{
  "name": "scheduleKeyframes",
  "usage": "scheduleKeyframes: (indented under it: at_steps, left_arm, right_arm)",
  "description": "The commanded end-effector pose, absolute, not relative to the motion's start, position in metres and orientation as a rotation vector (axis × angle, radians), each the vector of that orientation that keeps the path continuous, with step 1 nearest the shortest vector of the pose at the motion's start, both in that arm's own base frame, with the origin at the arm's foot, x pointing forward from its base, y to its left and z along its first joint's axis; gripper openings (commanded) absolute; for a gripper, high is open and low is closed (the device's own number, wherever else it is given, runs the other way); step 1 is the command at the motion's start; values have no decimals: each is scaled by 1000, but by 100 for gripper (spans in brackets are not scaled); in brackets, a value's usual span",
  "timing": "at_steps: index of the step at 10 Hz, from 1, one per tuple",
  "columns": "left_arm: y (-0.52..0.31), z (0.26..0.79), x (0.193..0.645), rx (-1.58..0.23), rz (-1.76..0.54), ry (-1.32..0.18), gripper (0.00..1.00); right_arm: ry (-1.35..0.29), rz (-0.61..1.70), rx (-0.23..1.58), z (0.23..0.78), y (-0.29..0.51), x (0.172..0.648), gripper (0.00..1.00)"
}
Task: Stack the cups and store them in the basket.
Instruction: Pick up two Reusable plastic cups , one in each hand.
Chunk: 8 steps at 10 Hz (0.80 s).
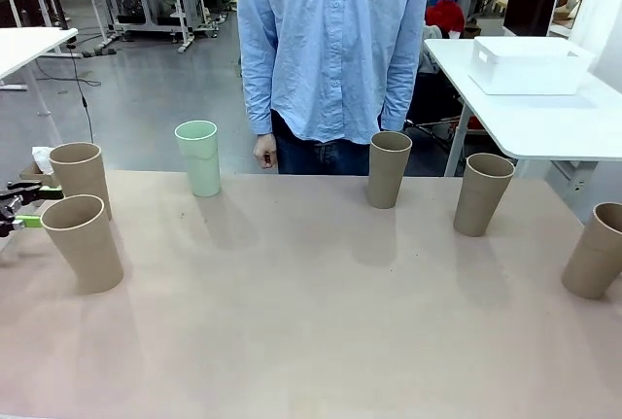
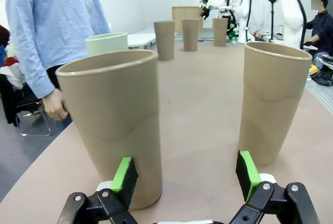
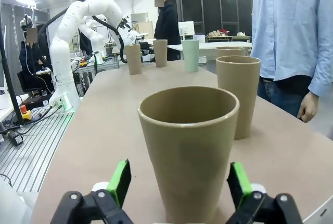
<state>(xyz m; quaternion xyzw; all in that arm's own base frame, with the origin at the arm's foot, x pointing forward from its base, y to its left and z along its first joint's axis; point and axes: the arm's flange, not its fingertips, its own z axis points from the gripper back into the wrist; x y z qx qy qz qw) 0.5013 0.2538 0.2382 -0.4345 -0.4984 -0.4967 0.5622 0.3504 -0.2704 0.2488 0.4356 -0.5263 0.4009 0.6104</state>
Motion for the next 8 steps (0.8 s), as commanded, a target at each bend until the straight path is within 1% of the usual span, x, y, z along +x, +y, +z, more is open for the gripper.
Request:
scheduleKeyframes:
  at_steps: [1, 5, 6, 8]
  left_arm:
    - [260, 242, 509, -974, -1117, -1180, 100]
    - [252, 237, 521, -888, -999, -1201, 100]
    - [251, 236, 523, -887, -977, -1203, 100]
    - [248, 237, 527, -954, -975, -1213, 100]
  right_arm:
    - [-1216, 967, 996, 249, -270, 349, 100]
    - [-1212, 974, 998, 248, -266, 346, 100]
    - [-1207, 973, 1002, 246, -264, 346, 100]
    - [-1204, 974, 1008, 246, -263, 344, 100]
